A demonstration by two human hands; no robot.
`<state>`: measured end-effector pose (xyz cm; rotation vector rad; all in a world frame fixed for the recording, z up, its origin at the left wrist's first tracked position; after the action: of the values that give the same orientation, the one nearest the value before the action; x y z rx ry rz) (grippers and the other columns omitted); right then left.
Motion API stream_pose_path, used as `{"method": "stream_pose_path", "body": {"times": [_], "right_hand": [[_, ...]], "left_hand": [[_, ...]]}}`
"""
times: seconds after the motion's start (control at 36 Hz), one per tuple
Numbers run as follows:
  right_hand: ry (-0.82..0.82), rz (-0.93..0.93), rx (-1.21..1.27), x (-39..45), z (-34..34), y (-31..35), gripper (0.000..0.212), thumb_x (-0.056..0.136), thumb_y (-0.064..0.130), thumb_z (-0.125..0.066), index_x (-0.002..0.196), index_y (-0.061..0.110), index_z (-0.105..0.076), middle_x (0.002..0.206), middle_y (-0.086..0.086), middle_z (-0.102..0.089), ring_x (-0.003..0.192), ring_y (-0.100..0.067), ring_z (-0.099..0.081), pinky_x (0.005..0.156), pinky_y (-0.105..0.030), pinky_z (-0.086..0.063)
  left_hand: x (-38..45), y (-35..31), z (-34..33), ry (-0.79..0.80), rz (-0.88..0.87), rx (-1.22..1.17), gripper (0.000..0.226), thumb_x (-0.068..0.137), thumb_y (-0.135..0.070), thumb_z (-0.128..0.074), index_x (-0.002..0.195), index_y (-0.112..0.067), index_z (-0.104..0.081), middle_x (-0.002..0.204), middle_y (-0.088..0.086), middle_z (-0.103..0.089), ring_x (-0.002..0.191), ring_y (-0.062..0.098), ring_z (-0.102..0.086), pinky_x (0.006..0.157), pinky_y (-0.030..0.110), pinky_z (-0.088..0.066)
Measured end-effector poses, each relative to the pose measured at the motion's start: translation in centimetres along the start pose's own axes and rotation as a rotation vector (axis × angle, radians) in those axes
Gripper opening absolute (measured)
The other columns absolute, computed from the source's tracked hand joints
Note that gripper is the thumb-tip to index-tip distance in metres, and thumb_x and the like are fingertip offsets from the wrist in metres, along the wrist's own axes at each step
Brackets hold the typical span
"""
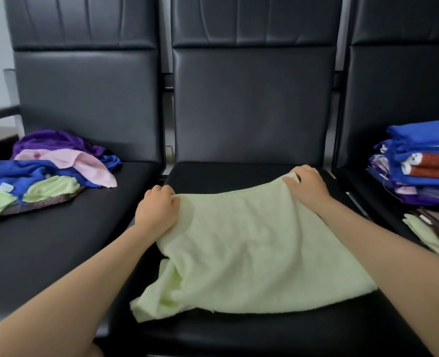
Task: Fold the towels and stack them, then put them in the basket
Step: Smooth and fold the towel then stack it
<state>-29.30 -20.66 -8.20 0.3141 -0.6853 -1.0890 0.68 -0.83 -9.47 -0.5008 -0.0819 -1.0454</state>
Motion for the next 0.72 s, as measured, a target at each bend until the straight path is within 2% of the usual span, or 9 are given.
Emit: {"method": "stream_pose_path", "body": {"times": [0.06,0.14,0.19,0.31,0.39,0.5,0.56,0.64,0.72], "right_hand": [[0.017,-0.002,0.011,0.3,-0.6,0.2,0.018,0.095,0.025,-0.053,0.096,0.009,-0.059,0.101,0.000,-0.050,0.112,-0.025,-0.044,0.078,-0.031,-0.031],[0.132,-0.045,-0.085,0.3,-2.3,-0.7,0.021,0.093,0.025,-0.052,0.108,0.012,-0.060,0.115,-0.007,-0.053,0.117,-0.027,-0.041,0.089,-0.035,-0.039],[0.159,-0.066,-0.081,0.4,-2.6,-1.0,0.021,0.091,0.023,-0.053,0.110,0.015,-0.058,0.119,-0.008,-0.053,0.117,-0.027,-0.043,0.091,-0.036,-0.041],[0.223,-0.123,0.013,0.5,-2.6,-1.4,0.037,0.091,0.025,-0.060,0.126,0.017,-0.055,0.126,-0.002,-0.054,0.119,-0.023,-0.051,0.089,-0.031,-0.041],[0.246,-0.135,0.036,0.6,-2.3,-1.5,0.025,0.087,0.025,-0.064,0.110,0.015,-0.065,0.113,0.001,-0.062,0.107,-0.021,-0.057,0.082,-0.029,-0.042],[0.259,-0.114,-0.027,-0.4,-1.4,-0.7,0.014,0.089,0.028,-0.060,0.096,0.016,-0.063,0.098,0.000,-0.062,0.094,-0.021,-0.057,0.074,-0.031,-0.042],[0.288,-0.108,-0.057,-0.9,-1.3,-0.4,0.011,0.087,0.025,-0.058,0.090,0.015,-0.062,0.092,0.000,-0.062,0.089,-0.021,-0.058,0.071,-0.032,-0.043],[0.326,-0.107,-0.029,-2.1,-0.4,0.3,0.016,0.088,0.023,-0.056,0.093,0.010,-0.064,0.092,-0.003,-0.062,0.085,-0.020,-0.057,0.066,-0.029,-0.041],[0.293,-0.100,0.049,-3.2,1.1,0.7,0.022,0.091,0.027,-0.056,0.097,0.007,-0.064,0.096,-0.004,-0.063,0.085,-0.017,-0.057,0.065,-0.028,-0.041]], "left_hand": [[0.0,0.0,0.1,-0.001,0.005,0.000,0.026,0.098,-0.026,-0.042,0.112,-0.009,-0.056,0.112,0.011,-0.054,0.109,0.030,-0.047,0.086,0.040,-0.042],[0.2,0.1,-0.3,0.049,-0.003,0.055,0.022,0.095,-0.026,-0.045,0.111,-0.014,-0.055,0.112,0.007,-0.053,0.111,0.027,-0.046,0.085,0.037,-0.040],[0.4,0.3,-0.5,0.088,0.006,0.049,0.021,0.093,-0.027,-0.047,0.110,-0.017,-0.055,0.110,0.005,-0.052,0.109,0.026,-0.047,0.086,0.037,-0.043],[0.8,0.7,-0.8,0.172,0.052,-0.015,0.029,0.090,-0.032,-0.055,0.116,-0.019,-0.057,0.103,-0.001,-0.055,0.093,0.019,-0.053,0.078,0.031,-0.045],[0.9,0.7,-0.6,0.201,0.034,0.007,0.026,0.089,-0.031,-0.058,0.110,-0.016,-0.063,0.095,-0.003,-0.058,0.085,0.016,-0.052,0.072,0.029,-0.043],[0.3,0.4,-0.3,0.230,0.030,0.028,0.024,0.089,-0.032,-0.057,0.101,-0.013,-0.061,0.079,-0.008,-0.049,0.083,0.017,-0.051,0.070,0.029,-0.041],[0.1,0.2,-0.5,0.260,0.034,0.017,0.022,0.087,-0.030,-0.056,0.099,-0.012,-0.059,0.080,-0.007,-0.050,0.084,0.018,-0.052,0.071,0.030,-0.044],[-0.5,-0.1,0.3,0.273,0.047,-0.060,0.019,0.085,-0.024,-0.058,0.099,-0.011,-0.060,0.085,-0.003,-0.053,0.086,0.019,-0.053,0.076,0.031,-0.045],[-1.0,-0.2,1.5,0.211,0.084,-0.217,0.016,0.085,-0.019,-0.062,0.097,-0.009,-0.064,0.081,-0.004,-0.055,0.084,0.018,-0.055,0.073,0.030,-0.045]]}}
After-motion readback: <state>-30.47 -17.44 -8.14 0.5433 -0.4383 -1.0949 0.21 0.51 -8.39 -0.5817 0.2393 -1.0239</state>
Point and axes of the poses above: each hand's wrist, its own x-axis towards the middle knuckle, its own z-axis out of the back of the hand, y = z × x, the point moved 8 cm from there along x, towards the middle knuckle
